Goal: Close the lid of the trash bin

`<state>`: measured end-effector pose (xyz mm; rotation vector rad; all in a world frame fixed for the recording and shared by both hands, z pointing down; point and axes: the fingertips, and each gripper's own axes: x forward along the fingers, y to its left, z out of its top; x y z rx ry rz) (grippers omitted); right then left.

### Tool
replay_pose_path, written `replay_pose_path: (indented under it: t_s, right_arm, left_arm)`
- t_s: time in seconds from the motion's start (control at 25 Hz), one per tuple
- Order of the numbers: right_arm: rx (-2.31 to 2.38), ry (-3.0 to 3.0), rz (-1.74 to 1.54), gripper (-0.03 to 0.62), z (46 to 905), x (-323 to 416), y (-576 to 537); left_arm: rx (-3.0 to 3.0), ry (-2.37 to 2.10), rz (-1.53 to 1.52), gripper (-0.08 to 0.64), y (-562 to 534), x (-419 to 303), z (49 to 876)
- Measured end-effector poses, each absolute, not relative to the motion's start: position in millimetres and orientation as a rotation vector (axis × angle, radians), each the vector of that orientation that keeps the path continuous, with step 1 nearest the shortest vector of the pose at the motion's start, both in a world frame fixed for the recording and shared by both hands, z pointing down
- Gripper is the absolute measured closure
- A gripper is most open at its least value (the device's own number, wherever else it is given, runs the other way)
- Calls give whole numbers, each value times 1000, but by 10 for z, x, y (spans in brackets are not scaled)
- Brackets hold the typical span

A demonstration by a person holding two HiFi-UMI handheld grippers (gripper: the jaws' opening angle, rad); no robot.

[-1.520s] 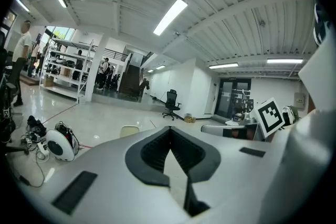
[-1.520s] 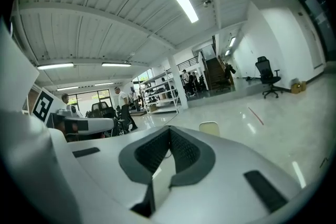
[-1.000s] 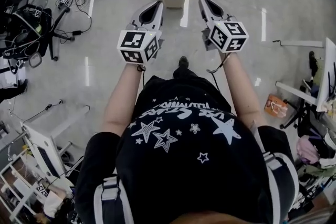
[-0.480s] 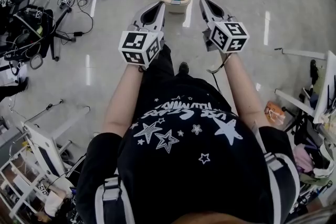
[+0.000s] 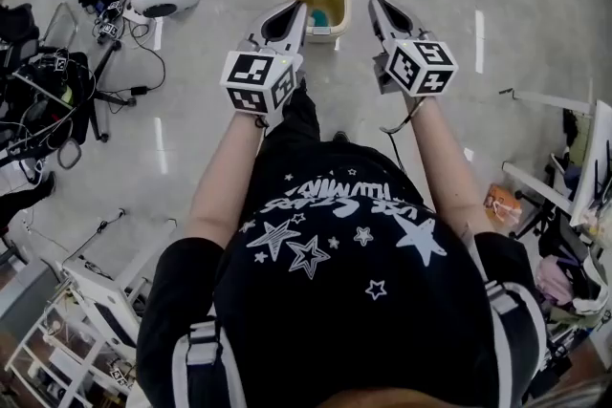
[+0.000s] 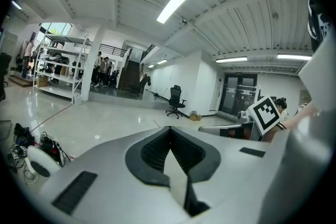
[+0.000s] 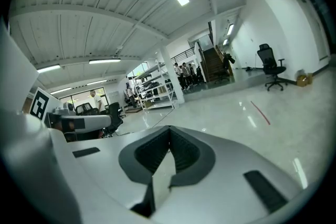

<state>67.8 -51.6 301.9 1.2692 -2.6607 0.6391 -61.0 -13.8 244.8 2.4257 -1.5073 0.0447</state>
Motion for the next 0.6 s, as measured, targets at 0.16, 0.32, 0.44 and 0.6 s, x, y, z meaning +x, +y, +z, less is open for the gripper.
replay_pose_path:
  t_s: [0.16,0.32,0.44,0.6]
  right_arm:
    - [1306,-2634,653,597,3064,476,-915]
    - [1349,-2587,682,597,3166,376,-1223]
    - [1378,-2552,701,597,3261,298,-1402]
    - [1397,-2506,720,597,3398,182,-1594]
  left_arm:
    - [2433,-1469,75,549,-585,-836,2542]
    - [2416,-1434,81,549,-905,-1017,2654]
    - [2404,-1410,91,549,-1111,-1151,2771]
    - [2386,-1380,98,549,-1352,-1305,2921]
